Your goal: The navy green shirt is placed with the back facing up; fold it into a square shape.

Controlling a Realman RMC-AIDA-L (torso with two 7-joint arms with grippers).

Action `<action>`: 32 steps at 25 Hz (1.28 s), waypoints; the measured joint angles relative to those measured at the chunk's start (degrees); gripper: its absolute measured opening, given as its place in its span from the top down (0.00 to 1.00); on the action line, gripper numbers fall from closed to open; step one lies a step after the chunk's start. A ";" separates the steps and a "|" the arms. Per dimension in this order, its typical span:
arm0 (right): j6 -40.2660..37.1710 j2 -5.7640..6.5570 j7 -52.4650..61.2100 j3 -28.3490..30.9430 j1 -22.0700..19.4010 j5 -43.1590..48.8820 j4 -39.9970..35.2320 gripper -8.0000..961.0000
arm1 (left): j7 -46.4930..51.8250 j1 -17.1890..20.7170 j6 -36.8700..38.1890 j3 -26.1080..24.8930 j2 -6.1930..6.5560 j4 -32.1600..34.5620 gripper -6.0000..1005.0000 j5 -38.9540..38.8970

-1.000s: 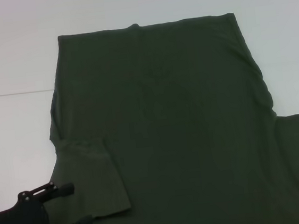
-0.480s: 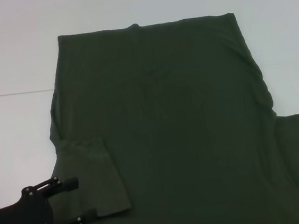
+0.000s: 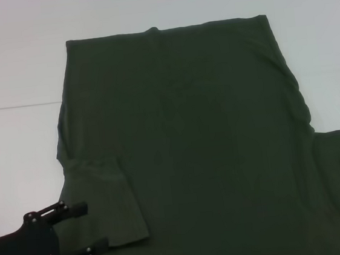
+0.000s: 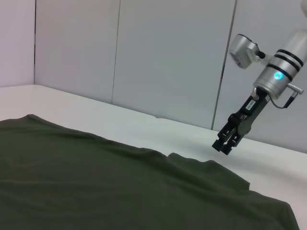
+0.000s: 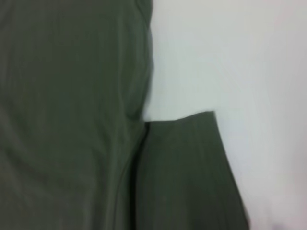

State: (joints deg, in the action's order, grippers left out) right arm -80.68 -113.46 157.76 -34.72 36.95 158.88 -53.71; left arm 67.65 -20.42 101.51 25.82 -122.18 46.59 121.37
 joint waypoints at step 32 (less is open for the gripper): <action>10.19 -0.35 -0.65 -2.91 1.55 -0.02 9.04 0.15 | -0.07 -0.08 -0.96 0.20 -0.34 -0.71 0.16 0.18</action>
State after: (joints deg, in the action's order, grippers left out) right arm -70.49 -113.81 157.11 -37.63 38.50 158.87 -44.67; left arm 67.59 -20.50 100.54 26.01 -122.52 45.87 121.56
